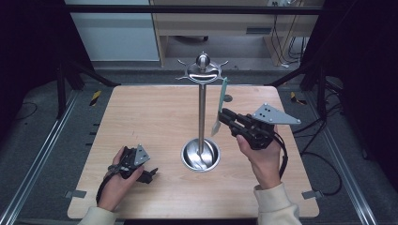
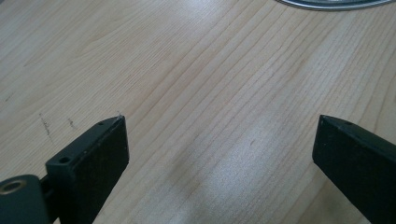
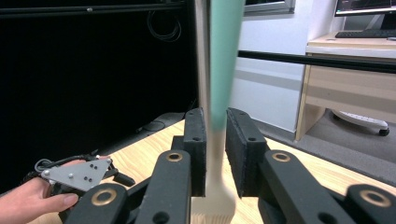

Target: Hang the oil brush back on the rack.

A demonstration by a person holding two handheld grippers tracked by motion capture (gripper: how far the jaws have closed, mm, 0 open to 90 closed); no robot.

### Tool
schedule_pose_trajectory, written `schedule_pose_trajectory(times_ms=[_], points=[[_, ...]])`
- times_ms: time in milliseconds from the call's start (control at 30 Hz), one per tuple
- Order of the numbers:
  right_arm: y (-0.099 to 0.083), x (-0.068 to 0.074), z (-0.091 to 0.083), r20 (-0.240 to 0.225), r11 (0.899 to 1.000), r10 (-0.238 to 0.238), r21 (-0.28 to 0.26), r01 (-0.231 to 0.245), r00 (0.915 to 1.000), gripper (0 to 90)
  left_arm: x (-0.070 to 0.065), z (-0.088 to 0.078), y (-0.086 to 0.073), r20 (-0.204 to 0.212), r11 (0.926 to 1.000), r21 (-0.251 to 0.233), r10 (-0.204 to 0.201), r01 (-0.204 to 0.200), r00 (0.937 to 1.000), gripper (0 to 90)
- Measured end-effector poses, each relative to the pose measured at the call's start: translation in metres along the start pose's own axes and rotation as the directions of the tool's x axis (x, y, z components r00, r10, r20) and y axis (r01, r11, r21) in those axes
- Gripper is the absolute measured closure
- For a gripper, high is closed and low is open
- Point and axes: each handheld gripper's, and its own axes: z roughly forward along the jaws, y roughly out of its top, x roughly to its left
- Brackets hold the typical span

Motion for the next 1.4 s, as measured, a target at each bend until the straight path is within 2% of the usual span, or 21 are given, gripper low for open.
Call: schedule_pose_trajectory(times_ms=[133,233,267,300,367,633,967,1133,1400], points=[[0.002,0.001,0.000,0.005,1.000,-0.010,0.004,0.010,0.9999,71.8,0.000,0.000,0.000,-0.001,1.0000,0.000,0.000,0.000,1.0000,3.3],[0.005,0.002,-0.003,0.033,1.000,-0.021,0.012,0.020,0.9993,63.6,0.000,0.000,0.000,-0.001,1.0000,-0.001,-0.001,0.001,1.0000,3.3],[0.005,0.002,-0.003,0.033,1.000,-0.021,0.012,0.020,0.9993,63.6,0.000,0.000,0.000,-0.001,1.0000,0.000,-0.001,0.001,1.0000,3.3],[0.006,0.001,-0.005,0.055,0.999,-0.032,0.025,0.031,0.9979,56.8,0.000,0.000,0.000,-0.001,1.0000,0.000,-0.001,0.001,1.0000,3.3],[0.007,0.001,-0.006,0.069,0.998,-0.041,0.047,0.037,0.9968,50.0,0.000,0.000,0.000,-0.001,1.0000,0.000,-0.001,0.001,1.0000,3.3],[0.007,0.003,-0.012,0.090,0.990,-0.074,0.129,0.062,0.9932,31.2,0.000,0.000,0.000,0.000,1.0000,0.002,-0.002,0.002,1.0000,3.3],[0.007,-0.001,-0.012,0.137,0.976,-0.086,0.212,0.055,0.9868,17.5,0.000,0.000,0.000,0.001,1.0000,0.006,-0.001,0.001,1.0000,3.3],[0.003,-0.005,-0.014,0.165,0.966,-0.115,0.247,0.072,0.9796,12.1,0.000,0.000,0.000,0.001,1.0000,0.005,-0.002,0.002,1.0000,3.3],[-0.003,-0.016,-0.022,0.190,0.966,-0.105,0.254,0.055,0.9762,7.9,0.000,0.000,0.000,-0.001,1.0000,0.004,0.000,0.000,1.0000,3.3]])
